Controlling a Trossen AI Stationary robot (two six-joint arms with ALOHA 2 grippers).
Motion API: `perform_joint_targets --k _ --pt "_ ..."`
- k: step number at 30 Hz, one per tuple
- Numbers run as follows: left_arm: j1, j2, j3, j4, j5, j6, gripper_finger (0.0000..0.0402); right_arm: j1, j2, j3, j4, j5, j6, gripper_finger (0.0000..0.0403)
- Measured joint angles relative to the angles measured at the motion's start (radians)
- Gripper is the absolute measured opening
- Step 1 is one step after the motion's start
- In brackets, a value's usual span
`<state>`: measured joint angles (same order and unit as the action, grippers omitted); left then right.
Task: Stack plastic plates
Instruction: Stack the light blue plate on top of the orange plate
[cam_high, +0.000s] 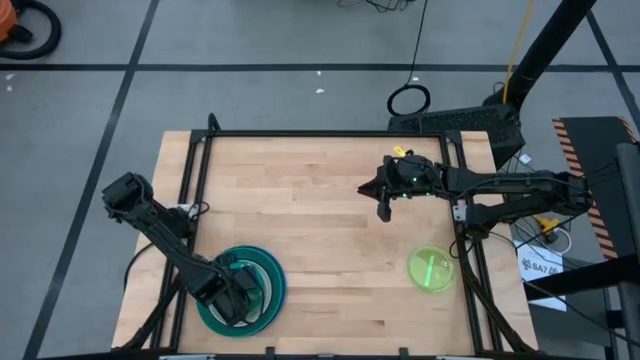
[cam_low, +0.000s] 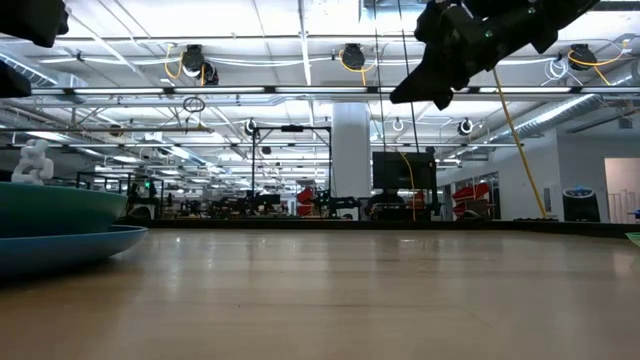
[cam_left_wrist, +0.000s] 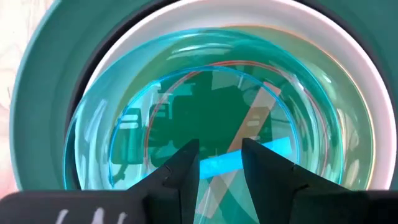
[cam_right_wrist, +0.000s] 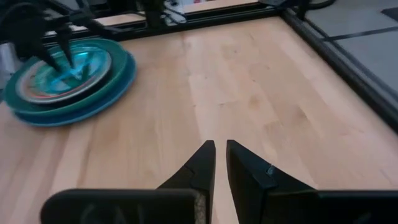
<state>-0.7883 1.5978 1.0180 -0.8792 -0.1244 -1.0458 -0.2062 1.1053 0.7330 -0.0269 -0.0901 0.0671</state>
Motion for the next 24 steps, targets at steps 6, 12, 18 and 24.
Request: perform_joint_targets --k 6,12,18,24 --pt "0.0 0.0 0.0 0.01 -0.019 0.0 0.0127 0.0 0.0 0.0 -0.006 0.042 -0.002 0.0034" --pt "0.0 0.0 0.0 0.009 -0.019 -0.002 0.0127 0.0 0.0 0.0 -0.008 0.042 -0.003 0.0034" --pt "-0.013 0.006 0.0 0.009 -0.038 -0.005 0.0127 0.0 0.0 0.0 -0.008 0.041 -0.003 0.0034" --pt "-0.019 0.047 0.0 0.01 -0.032 -0.005 0.0127 0.0 0.0 0.0 -0.008 0.041 -0.003 0.0034"
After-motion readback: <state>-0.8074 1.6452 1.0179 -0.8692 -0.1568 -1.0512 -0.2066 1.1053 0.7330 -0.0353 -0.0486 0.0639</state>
